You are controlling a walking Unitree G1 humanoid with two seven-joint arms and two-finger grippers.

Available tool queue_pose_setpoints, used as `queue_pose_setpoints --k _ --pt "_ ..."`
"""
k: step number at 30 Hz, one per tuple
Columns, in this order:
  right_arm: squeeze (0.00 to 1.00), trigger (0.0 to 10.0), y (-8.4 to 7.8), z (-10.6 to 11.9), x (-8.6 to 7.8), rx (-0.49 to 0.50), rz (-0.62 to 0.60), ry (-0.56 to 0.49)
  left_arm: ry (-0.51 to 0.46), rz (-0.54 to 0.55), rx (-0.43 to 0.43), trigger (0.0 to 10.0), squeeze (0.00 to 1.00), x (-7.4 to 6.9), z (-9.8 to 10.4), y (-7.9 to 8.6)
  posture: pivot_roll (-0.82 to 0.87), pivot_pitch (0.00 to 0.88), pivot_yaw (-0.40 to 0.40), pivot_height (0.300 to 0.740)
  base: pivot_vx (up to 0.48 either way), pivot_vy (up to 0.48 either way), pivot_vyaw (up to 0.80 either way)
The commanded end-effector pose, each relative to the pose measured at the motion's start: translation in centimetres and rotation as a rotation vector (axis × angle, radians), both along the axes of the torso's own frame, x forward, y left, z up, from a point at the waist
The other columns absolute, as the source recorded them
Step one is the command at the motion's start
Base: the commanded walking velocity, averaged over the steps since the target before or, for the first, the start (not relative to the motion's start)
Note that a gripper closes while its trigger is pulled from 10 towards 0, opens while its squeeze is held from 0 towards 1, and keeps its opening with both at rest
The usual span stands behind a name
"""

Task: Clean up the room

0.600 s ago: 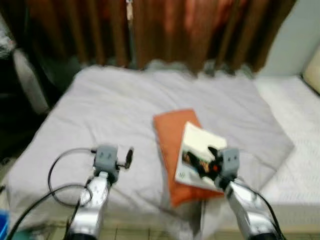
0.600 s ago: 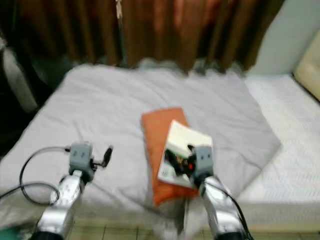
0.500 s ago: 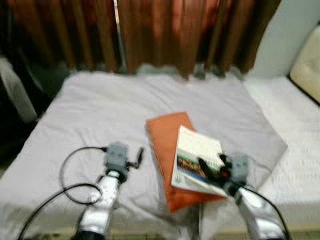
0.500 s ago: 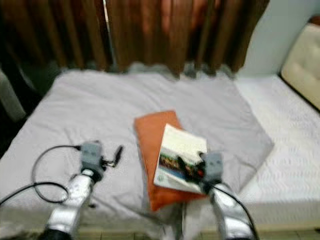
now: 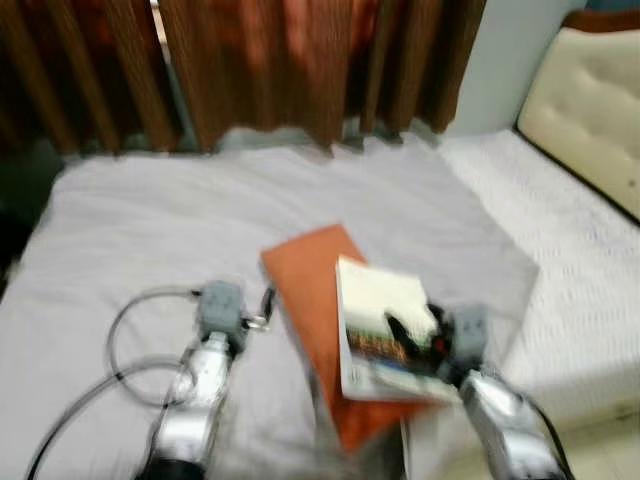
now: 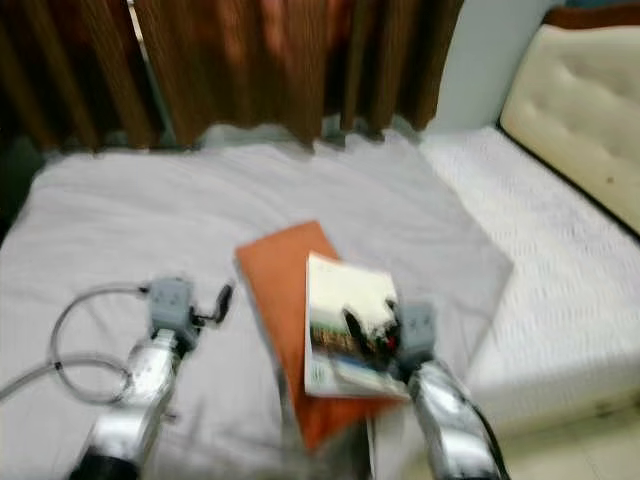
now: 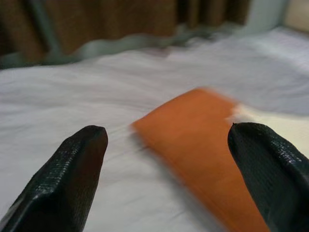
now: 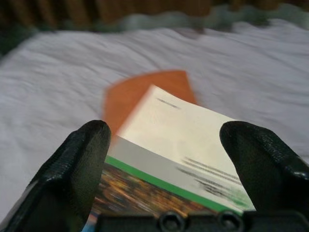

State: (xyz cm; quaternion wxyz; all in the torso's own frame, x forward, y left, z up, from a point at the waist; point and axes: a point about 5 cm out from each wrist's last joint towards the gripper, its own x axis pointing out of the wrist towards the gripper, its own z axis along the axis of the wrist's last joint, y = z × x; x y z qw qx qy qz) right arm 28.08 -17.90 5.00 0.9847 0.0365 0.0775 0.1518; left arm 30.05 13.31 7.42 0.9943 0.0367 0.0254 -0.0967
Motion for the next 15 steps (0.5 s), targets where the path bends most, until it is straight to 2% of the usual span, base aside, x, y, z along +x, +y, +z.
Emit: queue_pose_setpoints --k 1,15 --pt "0.00 10.0 0.66 0.64 0.42 0.007 0.018 -0.026 0.026 0.029 0.019 10.0 0.00 -0.52 -0.72 1.12 -0.03 0.000 -0.027 0.740 0.247 -0.409 0.00" --pt "0.00 10.0 0.74 0.55 0.46 0.004 0.030 -0.019 0.019 0.044 0.023 10.0 0.00 -0.57 -0.61 1.19 -0.03 0.000 -0.029 0.740 0.253 -0.404 0.00"
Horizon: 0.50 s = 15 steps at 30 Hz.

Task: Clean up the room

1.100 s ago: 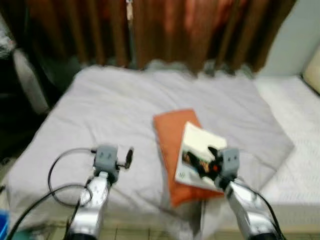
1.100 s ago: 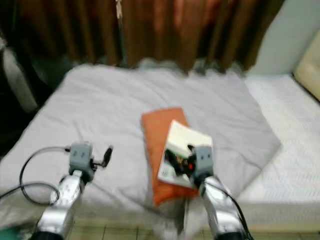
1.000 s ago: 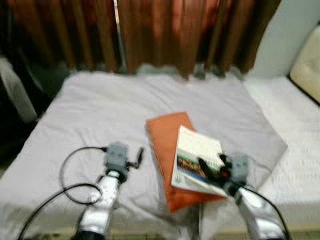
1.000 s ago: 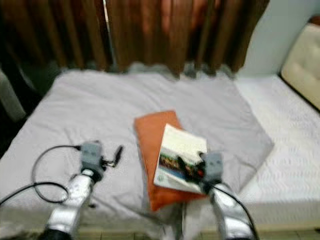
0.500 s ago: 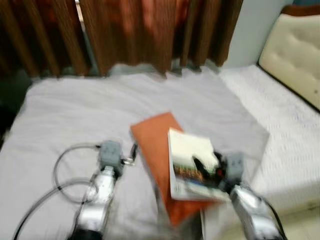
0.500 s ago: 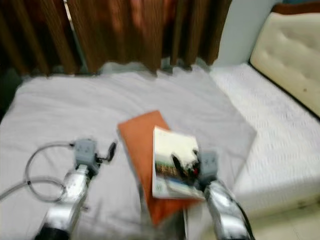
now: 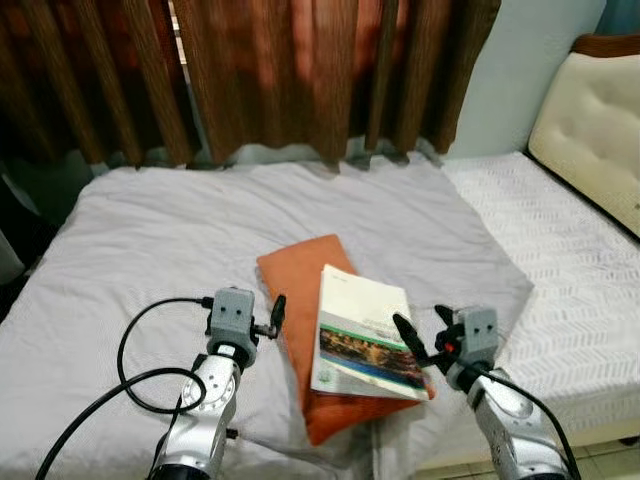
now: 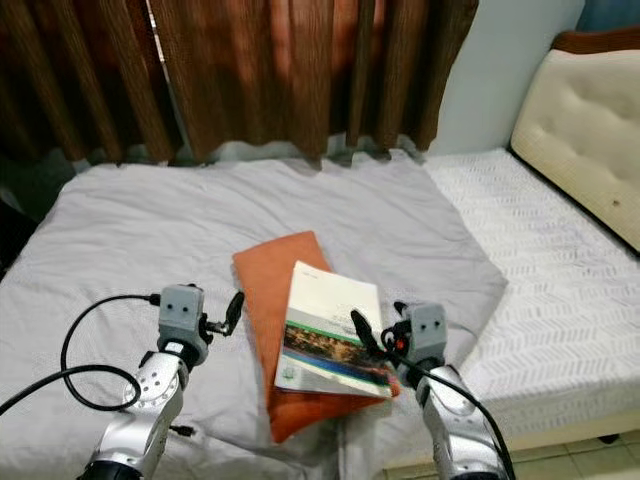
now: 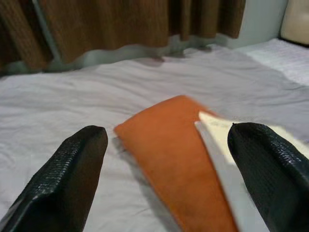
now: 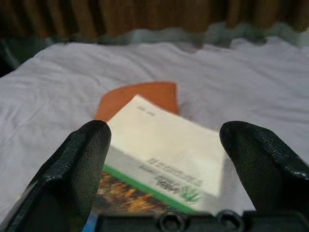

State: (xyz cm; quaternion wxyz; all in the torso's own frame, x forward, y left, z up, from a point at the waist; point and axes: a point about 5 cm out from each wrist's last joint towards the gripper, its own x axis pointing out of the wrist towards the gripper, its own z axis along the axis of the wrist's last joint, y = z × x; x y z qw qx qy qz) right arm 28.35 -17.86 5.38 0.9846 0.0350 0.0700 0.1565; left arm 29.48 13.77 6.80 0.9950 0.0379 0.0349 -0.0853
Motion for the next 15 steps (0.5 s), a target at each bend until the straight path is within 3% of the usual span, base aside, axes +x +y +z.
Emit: queue_pose_setpoints --k 1,8,12,15 --pt "0.00 10.0 0.72 0.16 0.20 0.003 0.023 -0.002 0.002 0.020 0.018 10.0 0.00 -0.01 -0.01 0.72 -0.03 0.000 -0.029 0.740 0.255 -0.405 0.00" --pt "0.00 10.0 0.88 0.11 0.17 0.005 0.033 0.002 0.004 0.036 0.010 10.0 0.00 -0.03 -0.05 1.00 -0.03 0.000 -0.031 0.740 0.299 -0.370 0.00" --pt "0.00 10.0 0.94 0.06 0.17 0.005 0.038 0.005 0.007 0.052 0.026 10.0 0.00 0.05 -0.10 1.28 -0.03 0.000 -0.031 0.740 0.000 0.000 0.00" --pt "0.00 10.0 1.01 0.04 0.13 0.006 0.043 0.006 -0.002 0.060 0.025 10.0 0.00 0.04 0.08 1.45 -0.02 0.000 -0.029 0.740 0.431 0.000 0.00"
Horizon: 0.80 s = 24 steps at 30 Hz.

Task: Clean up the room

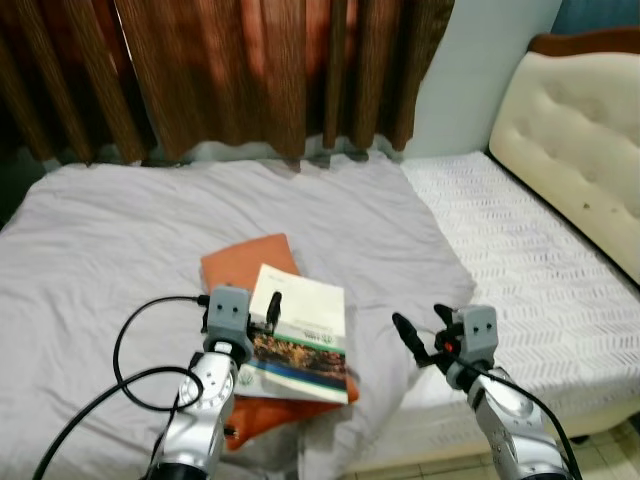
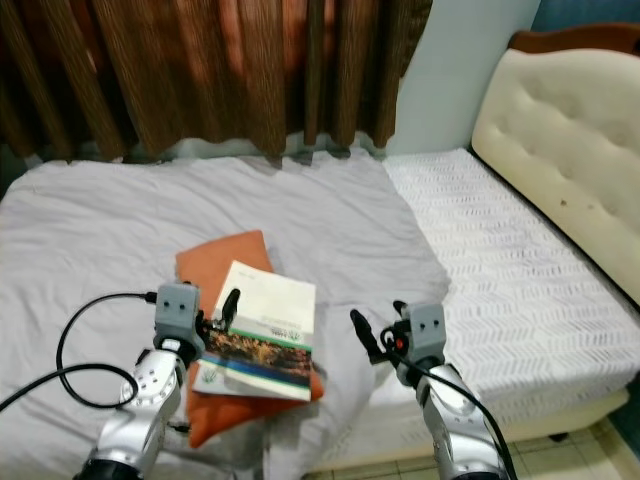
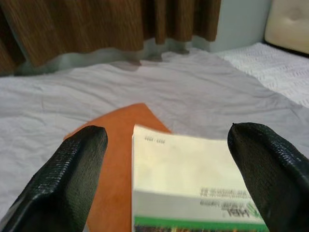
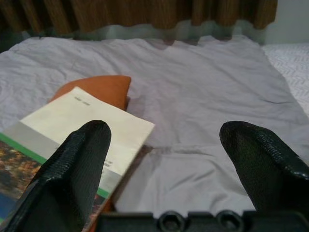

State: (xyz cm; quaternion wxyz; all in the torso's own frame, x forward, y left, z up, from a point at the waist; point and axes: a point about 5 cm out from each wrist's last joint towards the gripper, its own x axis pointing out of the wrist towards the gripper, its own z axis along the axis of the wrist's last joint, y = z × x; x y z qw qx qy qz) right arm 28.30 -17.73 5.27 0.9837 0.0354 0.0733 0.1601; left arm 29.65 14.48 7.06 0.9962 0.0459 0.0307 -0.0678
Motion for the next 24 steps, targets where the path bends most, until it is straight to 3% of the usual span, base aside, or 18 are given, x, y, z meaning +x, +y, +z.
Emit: queue_pose_setpoints --k 1,21,24 --pt "0.00 10.0 0.89 0.14 0.17 0.005 0.036 -0.001 0.006 0.029 0.003 10.0 0.00 -0.14 -0.13 0.76 -0.02 0.000 -0.029 0.740 0.431 0.000 0.00" --pt "0.00 10.0 1.15 -0.21 0.16 0.008 0.047 0.020 0.005 0.018 -0.007 10.0 0.00 -0.15 -0.06 0.65 -0.02 0.000 -0.025 0.740 0.464 0.000 0.00" --pt "0.00 10.0 1.37 -0.46 0.23 0.032 0.056 0.045 0.002 0.014 -0.004 10.0 0.00 -0.21 0.03 0.65 -0.02 0.000 -0.022 0.740 0.000 0.000 0.00"
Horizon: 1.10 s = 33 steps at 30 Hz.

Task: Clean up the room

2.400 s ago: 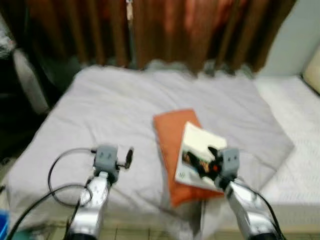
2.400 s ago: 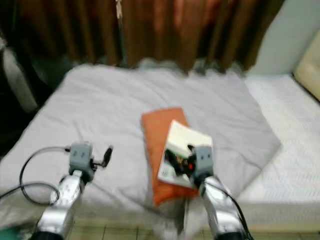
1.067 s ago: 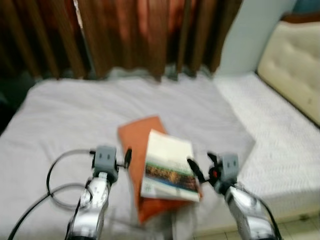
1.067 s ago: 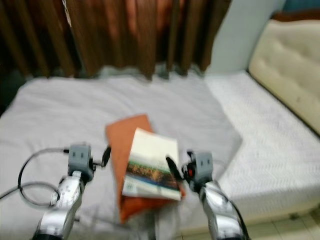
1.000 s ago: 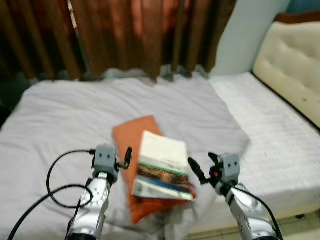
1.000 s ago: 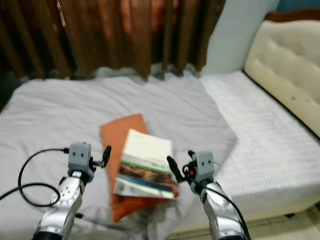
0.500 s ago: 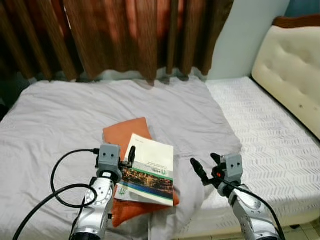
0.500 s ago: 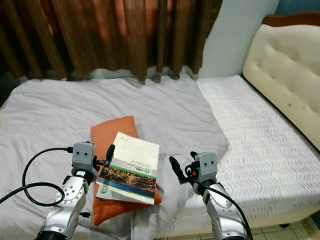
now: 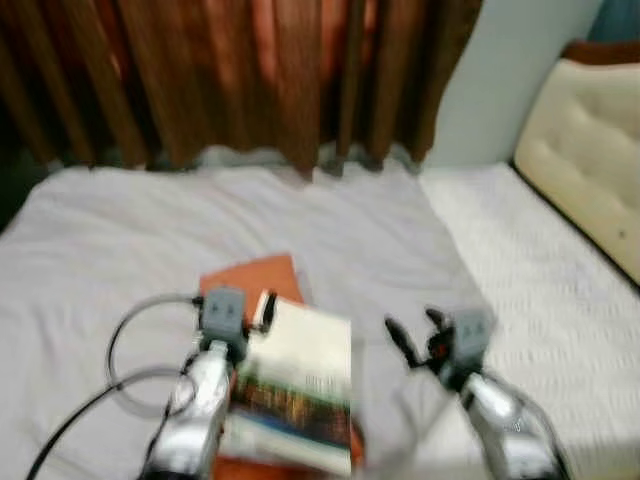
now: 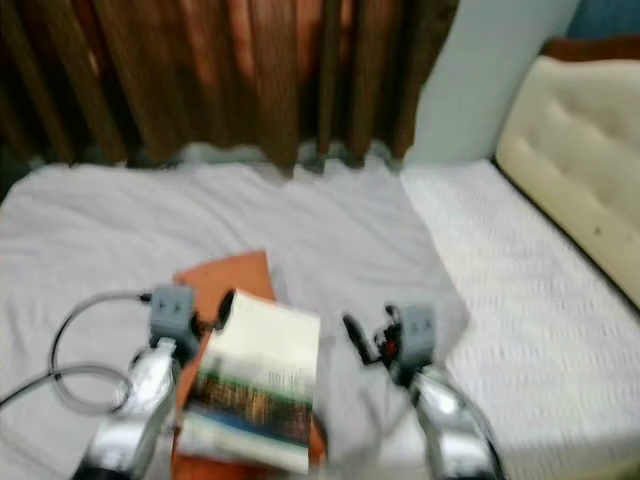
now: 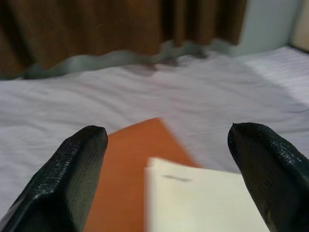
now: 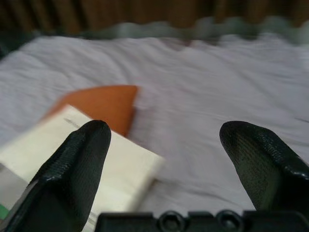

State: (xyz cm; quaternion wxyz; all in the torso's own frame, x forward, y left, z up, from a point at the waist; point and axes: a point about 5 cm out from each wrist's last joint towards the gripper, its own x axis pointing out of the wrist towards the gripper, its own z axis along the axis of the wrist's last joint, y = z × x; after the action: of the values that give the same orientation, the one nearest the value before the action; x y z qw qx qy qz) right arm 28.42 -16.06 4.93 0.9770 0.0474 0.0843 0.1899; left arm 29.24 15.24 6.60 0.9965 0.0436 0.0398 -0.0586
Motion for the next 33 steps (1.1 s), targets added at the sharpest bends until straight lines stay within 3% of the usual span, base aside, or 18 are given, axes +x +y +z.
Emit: queue_pose_setpoints --k 1,6,11,16,17,18,19,26,33 --pt "0.00 10.0 -0.2 -0.2 0.1 0.016 0.006 0.038 -0.015 -0.005 0.001 10.0 0.00 0.2 0.5 -0.1 -0.01 0.000 -0.020 0.740 0.000 0.000 0.00" --pt "0.00 10.0 0.1 -0.9 0.8 0.084 0.009 0.121 -0.017 -0.005 0.018 10.0 0.00 0.3 0.8 0.3 0.01 0.002 -0.011 0.740 0.000 0.000 0.00" --pt "0.00 10.0 0.3 -1.9 2.3 0.226 -0.109 0.239 0.005 -0.052 0.059 10.0 0.00 0.2 2.2 2.2 0.08 0.094 0.023 0.740 0.000 0.000 0.00" --pt "0.00 10.0 1.7 -1.7 2.9 0.454 -0.099 0.292 0.027 -0.358 0.020 10.0 0.00 -2.8 5.5 3.2 0.23 0.298 0.067 0.740 0.000 0.000 0.00" --pt "0.00 10.0 1.7 -1.7 2.9 0.454 -0.099 0.292 0.027 -0.358 0.020 10.0 0.00 -2.8 5.5 3.2 0.23 0.298 0.067 0.740 0.000 0.000 0.00" --pt "0.00 10.0 2.2 -1.8 3.1 0.487 -0.105 0.296 0.079 -0.451 0.009 10.0 0.00 -4.1 6.2 3.7 0.27 0.337 0.088 0.740 0.000 0.000 0.00" --pt "0.00 10.0 2.3 -1.8 3.2 0.487 -0.122 0.293 0.098 -0.480 0.035 10.0 0.00 -4.5 6.5 4.0 0.30 0.382 0.116 0.740 0.000 0.000 0.00" --pt "0.00 10.0 1.7 -0.5 4.5 0.541 -0.213 0.217 0.117 -0.508 0.060 10.0 0.00 -5.7 9.3 4.7 0.34 0.463 0.151 0.740 0.000 0.000 0.00" --pt "0.00 10.0 1.9 -0.6 4.7 0.602 -0.238 0.241 0.191 -0.543 0.049 10.0 0.00 -7.4 8.2 3.8 0.33 0.466 0.139 0.740 0.000 0.000 0.00"
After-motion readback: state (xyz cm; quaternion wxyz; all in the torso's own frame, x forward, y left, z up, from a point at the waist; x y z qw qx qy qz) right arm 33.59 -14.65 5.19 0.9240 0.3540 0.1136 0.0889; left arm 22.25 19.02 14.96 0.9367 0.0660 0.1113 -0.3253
